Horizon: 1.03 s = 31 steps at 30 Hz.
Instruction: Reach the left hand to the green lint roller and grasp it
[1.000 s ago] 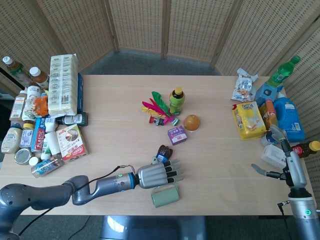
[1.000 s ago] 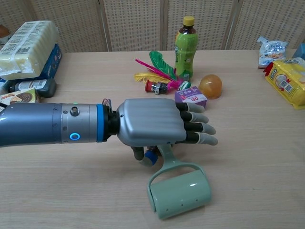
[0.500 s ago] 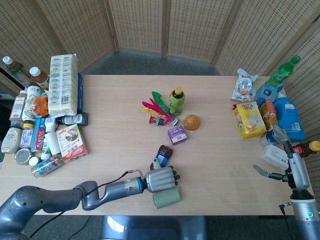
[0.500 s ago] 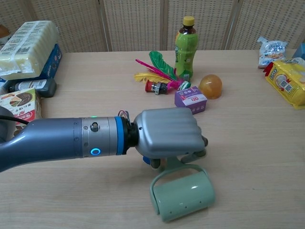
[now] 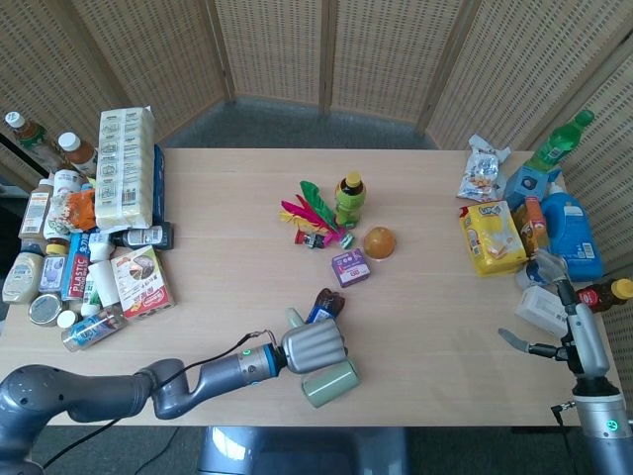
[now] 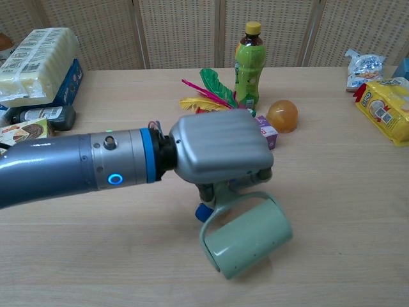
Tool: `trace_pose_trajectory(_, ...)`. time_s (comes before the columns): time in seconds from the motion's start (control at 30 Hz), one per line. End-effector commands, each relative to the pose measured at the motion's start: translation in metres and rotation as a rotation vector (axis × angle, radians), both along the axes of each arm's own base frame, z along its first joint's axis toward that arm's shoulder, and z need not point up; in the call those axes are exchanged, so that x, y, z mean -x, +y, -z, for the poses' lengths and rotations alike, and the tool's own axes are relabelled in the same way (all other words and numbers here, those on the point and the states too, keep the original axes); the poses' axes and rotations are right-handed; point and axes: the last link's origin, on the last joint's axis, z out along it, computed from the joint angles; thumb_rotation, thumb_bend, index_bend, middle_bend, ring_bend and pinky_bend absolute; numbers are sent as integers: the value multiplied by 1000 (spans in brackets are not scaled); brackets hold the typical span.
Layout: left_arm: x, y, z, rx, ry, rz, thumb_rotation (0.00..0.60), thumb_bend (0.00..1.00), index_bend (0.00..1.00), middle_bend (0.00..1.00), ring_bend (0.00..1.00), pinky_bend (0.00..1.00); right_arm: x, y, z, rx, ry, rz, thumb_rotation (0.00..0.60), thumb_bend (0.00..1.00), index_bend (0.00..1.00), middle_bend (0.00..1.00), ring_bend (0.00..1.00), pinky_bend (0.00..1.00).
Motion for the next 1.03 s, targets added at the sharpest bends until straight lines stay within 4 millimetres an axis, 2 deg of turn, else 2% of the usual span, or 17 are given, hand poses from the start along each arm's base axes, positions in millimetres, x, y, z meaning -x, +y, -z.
trace_pose_trajectory(0.03,-1,6,-20,-35,-36,-8,600,44,810,764,795,864,0,2,1,2,1,-1,600,103,0,0,0,160)
trace_pose_trajectory(0.17,-3,12,-44,-75,-73,-11,600,43,808,758,791,863,-3,-4,1,7,1,-8,600,104,0,0,0,160)
trace_pose_trajectory(0.47,-18,30,-116,-212,-154,-3,600,42,803,749,789,863,-6,1,3,5,13,-14,600,102,0,0,0,161)
trace_pose_trajectory(0.67,-28,37,-153,-284,-195,1,600,42,802,741,788,863,-7,0,4,3,18,-11,600,102,0,0,0,160)
trace_pose_trajectory(0.8,-30,38,-165,-306,-204,1,600,42,802,740,789,863,-7,-1,3,5,17,-9,600,102,0,0,0,160)
trace_pose_trajectory(1.03,-31,37,-169,-314,-203,4,600,42,803,739,788,863,-4,0,1,12,16,0,600,102,0,0,0,161)
